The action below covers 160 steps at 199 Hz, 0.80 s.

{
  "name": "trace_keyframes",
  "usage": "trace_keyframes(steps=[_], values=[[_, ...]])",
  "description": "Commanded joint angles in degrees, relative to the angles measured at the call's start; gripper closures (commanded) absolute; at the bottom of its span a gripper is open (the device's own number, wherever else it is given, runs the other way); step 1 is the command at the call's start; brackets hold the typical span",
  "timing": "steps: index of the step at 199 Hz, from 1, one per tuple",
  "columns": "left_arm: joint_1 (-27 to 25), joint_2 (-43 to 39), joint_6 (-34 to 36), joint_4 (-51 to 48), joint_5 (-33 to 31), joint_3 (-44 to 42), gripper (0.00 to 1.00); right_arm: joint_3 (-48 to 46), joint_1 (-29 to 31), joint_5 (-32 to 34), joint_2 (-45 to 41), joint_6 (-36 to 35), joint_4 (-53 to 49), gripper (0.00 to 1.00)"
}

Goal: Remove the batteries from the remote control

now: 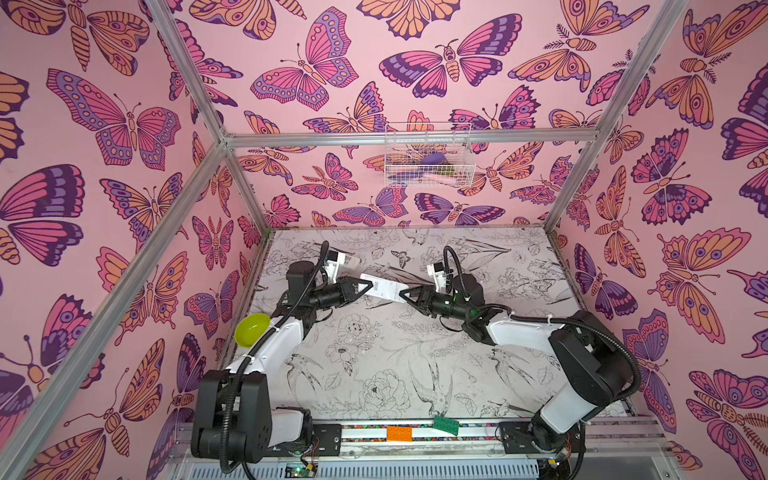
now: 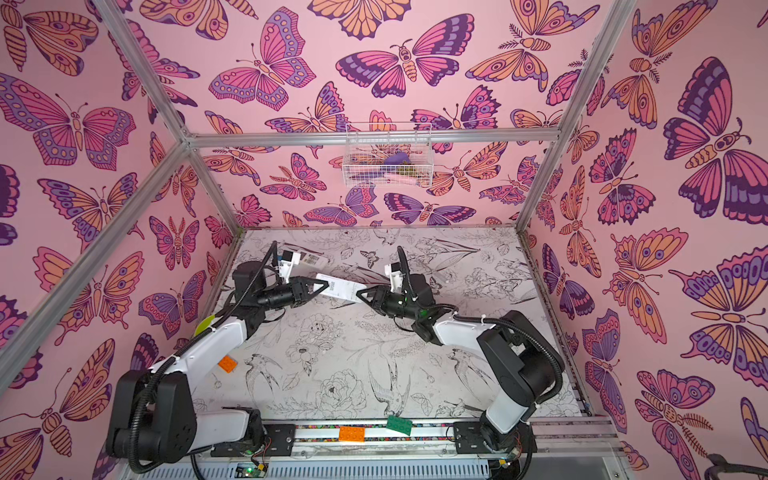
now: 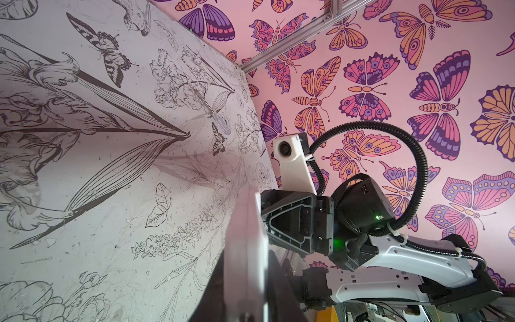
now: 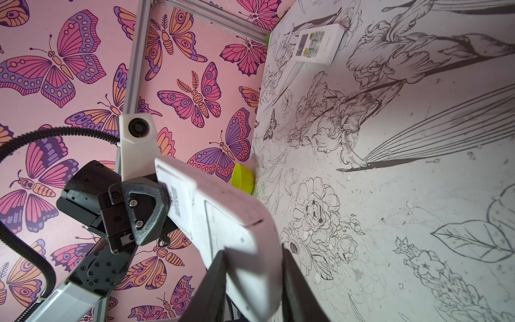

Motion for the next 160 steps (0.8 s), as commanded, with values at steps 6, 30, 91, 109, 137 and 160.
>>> trace_keyframes(steps=[6, 30, 91, 109, 137, 160], values=[[-0.44, -0.75, 1.34, 1.48, 1.84, -0.02, 1.00, -1.70, 0.04, 2.12, -1.62, -2.93, -3.53, 0.72], [-0.51, -0.71, 1.33, 1.40, 1.76, -0.04, 1.00, -1.42, 0.05, 1.71, -1.95, -2.90, -3.83, 0.70], [-0.35, -0.62, 1.95, 0.98, 1.36, -0.13, 1.00, -0.62, 0.02, 1.16, -4.28, -4.63, -7.51, 0.60], [-0.33, -0.56, 2.06, 0.88, 1.32, -0.13, 1.00, -1.07, -0.02, 1.63, -5.18, -4.99, -7.66, 0.64], [-0.21, -0.54, 2.64, 0.30, 0.97, -0.21, 1.00, -1.18, -0.05, 1.51, -6.93, -5.35, -7.84, 0.68], [-0.18, -0.49, 2.71, 0.27, 0.88, -0.31, 1.00, -1.18, -0.08, 1.47, -7.51, -5.44, -7.93, 0.69]])
